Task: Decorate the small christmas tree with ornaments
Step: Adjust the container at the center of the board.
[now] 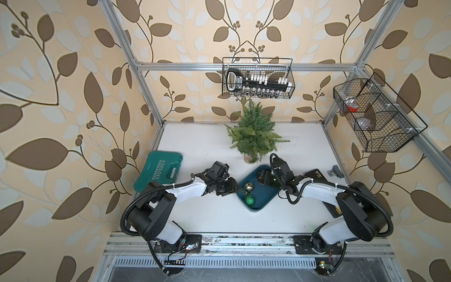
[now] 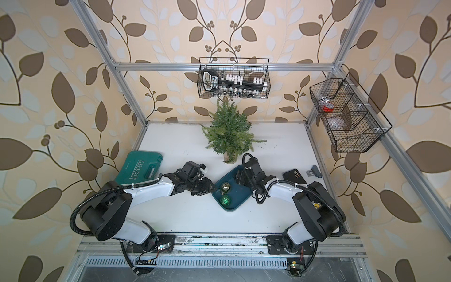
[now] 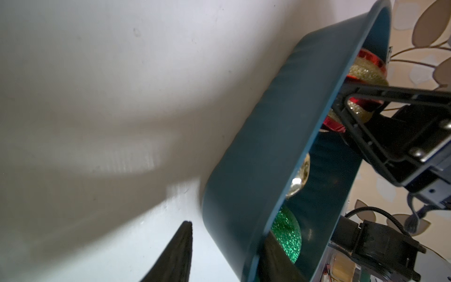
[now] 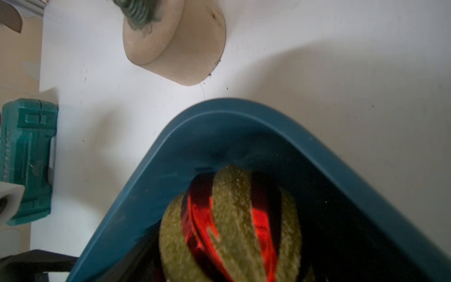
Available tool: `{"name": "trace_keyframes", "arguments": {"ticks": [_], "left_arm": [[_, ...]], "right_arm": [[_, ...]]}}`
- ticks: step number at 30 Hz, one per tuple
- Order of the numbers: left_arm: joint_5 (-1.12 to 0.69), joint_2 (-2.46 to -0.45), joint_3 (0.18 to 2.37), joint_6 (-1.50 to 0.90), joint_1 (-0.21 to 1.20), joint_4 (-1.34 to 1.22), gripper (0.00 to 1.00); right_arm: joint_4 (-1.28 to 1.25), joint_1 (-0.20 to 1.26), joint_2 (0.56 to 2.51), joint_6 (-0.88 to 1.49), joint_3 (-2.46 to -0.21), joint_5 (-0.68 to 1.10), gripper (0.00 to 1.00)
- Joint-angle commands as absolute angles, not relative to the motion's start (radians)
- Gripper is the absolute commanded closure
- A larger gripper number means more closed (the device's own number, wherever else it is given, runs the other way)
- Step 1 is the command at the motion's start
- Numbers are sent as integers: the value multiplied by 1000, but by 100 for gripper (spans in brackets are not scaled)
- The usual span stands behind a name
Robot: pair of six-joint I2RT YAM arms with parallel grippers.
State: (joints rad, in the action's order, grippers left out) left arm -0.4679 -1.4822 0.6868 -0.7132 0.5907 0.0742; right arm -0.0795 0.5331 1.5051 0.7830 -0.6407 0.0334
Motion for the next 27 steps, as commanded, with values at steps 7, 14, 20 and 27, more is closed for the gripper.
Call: {"name": "trace_keyframes", "arguments": {"ticks": [7, 14, 20, 27], "left_arm": [[-447, -1383, 705, -717, 600, 104, 51], [-406, -1232, 731, -698, 600, 199, 44], [-410, -1123, 778, -680, 601, 230, 44], [-462, -1065, 873, -656, 600, 214, 47]], "right_arm": [[-10, 538, 1385, 782, -621, 49, 37], [145, 535, 1106, 728, -600, 89, 37], [295, 530, 898, 661, -654, 157, 38], [397, 529, 814, 570, -810, 272, 38]]}}
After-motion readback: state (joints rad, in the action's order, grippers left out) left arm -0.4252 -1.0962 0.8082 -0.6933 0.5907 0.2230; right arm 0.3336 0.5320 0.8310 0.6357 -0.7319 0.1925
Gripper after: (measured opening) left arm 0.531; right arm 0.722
